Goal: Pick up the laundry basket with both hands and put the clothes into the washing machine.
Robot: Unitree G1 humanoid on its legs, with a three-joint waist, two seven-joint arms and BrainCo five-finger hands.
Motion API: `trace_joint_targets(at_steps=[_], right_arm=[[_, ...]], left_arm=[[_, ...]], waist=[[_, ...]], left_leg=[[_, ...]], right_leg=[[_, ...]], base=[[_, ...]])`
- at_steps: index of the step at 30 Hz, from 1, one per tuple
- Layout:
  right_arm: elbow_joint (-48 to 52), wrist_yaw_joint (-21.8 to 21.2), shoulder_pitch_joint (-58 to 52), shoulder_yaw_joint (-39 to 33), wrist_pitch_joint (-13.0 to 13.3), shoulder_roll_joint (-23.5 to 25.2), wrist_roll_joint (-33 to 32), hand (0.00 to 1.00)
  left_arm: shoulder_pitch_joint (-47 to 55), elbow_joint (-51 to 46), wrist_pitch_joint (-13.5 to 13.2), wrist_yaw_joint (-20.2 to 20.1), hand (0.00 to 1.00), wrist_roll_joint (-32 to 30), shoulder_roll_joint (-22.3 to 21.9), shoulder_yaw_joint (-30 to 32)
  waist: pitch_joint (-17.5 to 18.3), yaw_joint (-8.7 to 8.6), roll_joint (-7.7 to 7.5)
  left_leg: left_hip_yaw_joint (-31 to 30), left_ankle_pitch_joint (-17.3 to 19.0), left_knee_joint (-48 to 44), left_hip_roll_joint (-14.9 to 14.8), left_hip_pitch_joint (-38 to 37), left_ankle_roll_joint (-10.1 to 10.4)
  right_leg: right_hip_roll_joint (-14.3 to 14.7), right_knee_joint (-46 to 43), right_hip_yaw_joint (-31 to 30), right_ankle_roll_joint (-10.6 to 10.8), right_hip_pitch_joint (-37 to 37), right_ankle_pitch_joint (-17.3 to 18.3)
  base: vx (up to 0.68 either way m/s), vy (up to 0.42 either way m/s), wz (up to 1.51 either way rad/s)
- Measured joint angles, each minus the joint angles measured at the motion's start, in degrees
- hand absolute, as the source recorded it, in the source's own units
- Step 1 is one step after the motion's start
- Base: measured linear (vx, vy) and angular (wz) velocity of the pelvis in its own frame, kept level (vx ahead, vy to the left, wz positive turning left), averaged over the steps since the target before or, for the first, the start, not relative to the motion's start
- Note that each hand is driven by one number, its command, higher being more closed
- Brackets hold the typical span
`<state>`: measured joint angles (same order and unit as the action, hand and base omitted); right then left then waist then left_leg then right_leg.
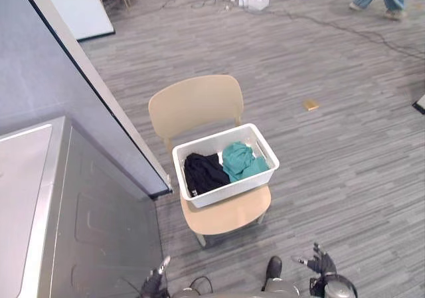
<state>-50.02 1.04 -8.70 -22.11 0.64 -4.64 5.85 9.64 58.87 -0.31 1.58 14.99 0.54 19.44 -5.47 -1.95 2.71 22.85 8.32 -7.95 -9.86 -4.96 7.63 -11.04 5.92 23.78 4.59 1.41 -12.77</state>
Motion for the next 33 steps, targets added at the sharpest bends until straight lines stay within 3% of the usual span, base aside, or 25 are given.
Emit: trace_joint_targets(at_steps=[3,6,10,11,12,13,14,15,16,19,20,21,22,23,25,28,30,32,33], right_arm=[[-12.61,0.15,3.25,-6.45,-1.16,-0.41,-1.97,0.0],[-16.62,0.35,4.17,-8.5,-3.42,-0.2,-1.88,0.0],[-14.08,1.51,5.06,-1.19,-3.24,-0.5,-3.73,0.0],[-12.33,1.5,5.59,1.84,-2.83,-1.45,-3.38,0.0],[-11.55,1.45,6.47,2.8,-2.5,-2.52,-3.04,0.0],[-11.5,1.47,7.51,3.27,-2.04,-2.44,-3.0,0.0],[-11.56,1.43,8.83,2.96,-1.85,-1.38,-2.99,0.0],[-11.41,1.46,9.74,2.89,-1.69,-1.13,-2.99,0.0],[-10.9,1.42,10.36,2.97,-1.59,-0.81,-2.98,0.0],[-10.32,1.3,9.64,2.97,-1.56,-0.87,-2.98,0.0],[-10.48,1.32,9.5,2.7,-1.5,-0.97,-2.99,0.0],[-10.9,1.32,9.37,2.02,-1.7,-1.28,-2.98,0.0],[-11.85,1.29,9.45,1.22,-1.8,-1.45,-2.97,0.0],[-14.2,1.26,9.68,-2.62,-2.25,-1.04,-3.25,0.0],[-18.08,1.26,10.57,-4.07,-2.62,-0.54,-2.98,0.0],[-18.84,1.32,8.6,-4.89,-3.52,-0.32,-2.94,0.0],[-18.71,1.26,8.24,-5.52,-4.01,-0.43,-2.46,0.0],[-17.27,1.48,7.91,-6.58,-4.13,-0.54,-1.13,0.0],[-14.77,1.51,6.74,-6.57,-3.83,-0.86,-0.76,0.0]], left_arm=[[-0.11,2.6,0.64,-0.01,0.0,-1.44,0.18,3.67],[-0.78,2.58,1.34,-0.02,0.0,-2.28,0.26,3.9],[-2.9,0.99,0.48,0.13,0.0,-1.37,-1.64,3.04],[-2.88,-0.23,-0.31,0.72,0.0,-0.43,-2.18,1.22],[-2.97,-1.01,-0.63,1.15,0.0,0.2,-2.49,-0.78],[-3.43,-1.22,-1.07,1.25,0.0,0.32,-1.95,-1.95],[-4.78,-0.93,-1.09,1.43,0.0,0.42,-1.28,-1.59],[-4.95,-1.01,-1.07,1.66,0.0,0.46,-1.65,-1.45],[-4.24,-0.69,-1.04,1.71,0.0,0.44,-1.68,-1.79],[-4.03,1.33,-0.17,2.51,0.0,0.21,-1.5,-2.38],[-3.63,2.79,0.37,2.51,0.0,-0.05,-0.74,-2.29],[-3.12,3.01,1.36,2.52,0.0,-1.2,-0.52,-2.25],[-3.17,2.98,1.45,2.3,0.0,-1.79,-0.55,-2.29],[-4.12,2.8,1.68,2.08,0.0,-2.61,-0.47,-2.63],[-5.05,2.38,1.7,1.74,0.0,-4.29,1.13,-3.18],[-4.41,1.61,1.47,0.93,0.0,-4.65,1.94,-4.92],[-3.53,-0.17,0.85,0.69,0.0,-5.78,2.19,-6.53],[-3.23,-0.28,0.47,0.04,0.0,-7.09,1.88,-6.92],[-3.14,-0.28,0.17,-0.42,0.0,-7.88,1.79,-8.45]], waist=[[0.42,0.52,0.04],[0.51,1.09,0.11],[-0.16,1.25,0.87],[-0.64,1.16,1.89],[-1.03,1.08,3.2],[-1.22,1.31,2.49],[-2.3,1.78,1.81],[-3.05,2.48,2.21],[-3.42,2.92,2.49],[-2.7,2.03,3.02],[-1.89,1.17,2.93],[-1.2,0.13,3.12],[-1.02,-0.1,3.12],[0.04,-0.36,1.89],[-0.09,0.01,-0.97],[1.34,1.23,-2.7],[2.09,2.87,-3.86],[1.98,2.64,-3.73],[1.18,2.58,-2.54]], left_leg=[[0.16,0.25,-0.03,-0.27,-1.72,0.21],[-1.42,0.51,-1.55,-1.15,-0.67,0.22],[-7.47,-0.02,-4.34,-1.52,5.04,-0.1],[-9.04,-1.1,-5.56,-2.01,7.32,-0.31],[-10.27,-2.25,-7.22,-3.16,10.52,-0.22],[-10.26,-4.91,-5.52,-2.86,11.87,-0.45],[-5.83,-3.14,-10.3,-4.33,12.12,-3.25],[-2.72,-0.02,-19.47,-7.1,13.41,-5.43],[1.88,1.72,-35.33,-11.78,13.35,-7.32],[8.11,2.64,-41.82,-14.7,7.24,-8.51],[10.02,2.68,-39.18,-15.56,4.86,-8.14],[10.96,2.66,-31.69,-16.04,3.82,-5.68],[10.89,4.38,-28.29,-14.9,3.97,-1.99],[10.92,6.75,-21.63,-10.85,5.09,1.03],[6.68,6.69,-18.92,-7.3,6.87,0.99],[3.71,6.58,-17.07,-3.4,5.65,0.79],[3.4,5.06,-12.78,1.06,3.27,-1.68],[2.32,3.98,-9.86,3.28,1.5,-3.29],[0.44,3.34,-7.89,4.27,-0.22,-4.32]], right_leg=[[0.34,0.04,-0.17,-0.01,-1.65,0.11],[0.57,0.06,1.34,0.04,-2.38,1.06],[0.54,-0.29,6.92,-0.64,-2.29,1.8],[0.45,-2.2,9.32,-0.84,-1.48,3.09],[0.96,-5.6,9.1,-2.37,0.81,5.4],[0.86,-7.33,9.13,-3.45,2.19,7.03],[-0.92,-10.25,10.9,-4.3,3.88,7.99],[-1.12,-12.74,11.57,-5.48,4.03,9.08],[-1.71,-16.97,13.6,-6.09,3.3,11.02],[-4.54,-19.75,17.67,-5.31,1.57,12.58],[-6.16,-20.15,19.9,-4.79,1.94,12.18],[-7.91,-21.16,22.67,-4.01,2.56,11.55],[-9.27,-21.94,24.56,-3.81,3.04,11.1],[-11.82,-22.32,28.74,-3.6,3.61,9.37],[-14.34,-20.82,33.65,-3.92,0.94,5.56],[-17.74,-20.64,35.66,-4.16,-3.3,0.82],[-21.61,-21.07,35.37,-5.26,-4.29,-4.35],[-24.49,-23.73,34.66,-7.25,-4.98,-8.55],[-26.54,-27.84,29.56,-10.31,-4.01,-11.94]], base=[[0.02,0.004,-0.04],[0.0,-0.022,0.19],[-0.03,-0.039,0.76],[-0.07,-0.074,1.06],[-0.1,-0.06,1.12],[-0.11,-0.063,1.12],[-0.07,-0.015,0.8],[-0.04,-0.049,0.73],[-0.01,-0.014,0.63],[-0.08,0.046,0.83],[-0.12,0.142,1.38],[-0.14,0.238,1.44],[-0.14,0.328,1.88],[-0.14,0.305,1.58],[-0.13,0.283,1.5],[-0.1,0.278,0.84],[-0.07,0.21,0.33],[-0.04,0.169,0.5],[-0.03,0.142,0.75]])
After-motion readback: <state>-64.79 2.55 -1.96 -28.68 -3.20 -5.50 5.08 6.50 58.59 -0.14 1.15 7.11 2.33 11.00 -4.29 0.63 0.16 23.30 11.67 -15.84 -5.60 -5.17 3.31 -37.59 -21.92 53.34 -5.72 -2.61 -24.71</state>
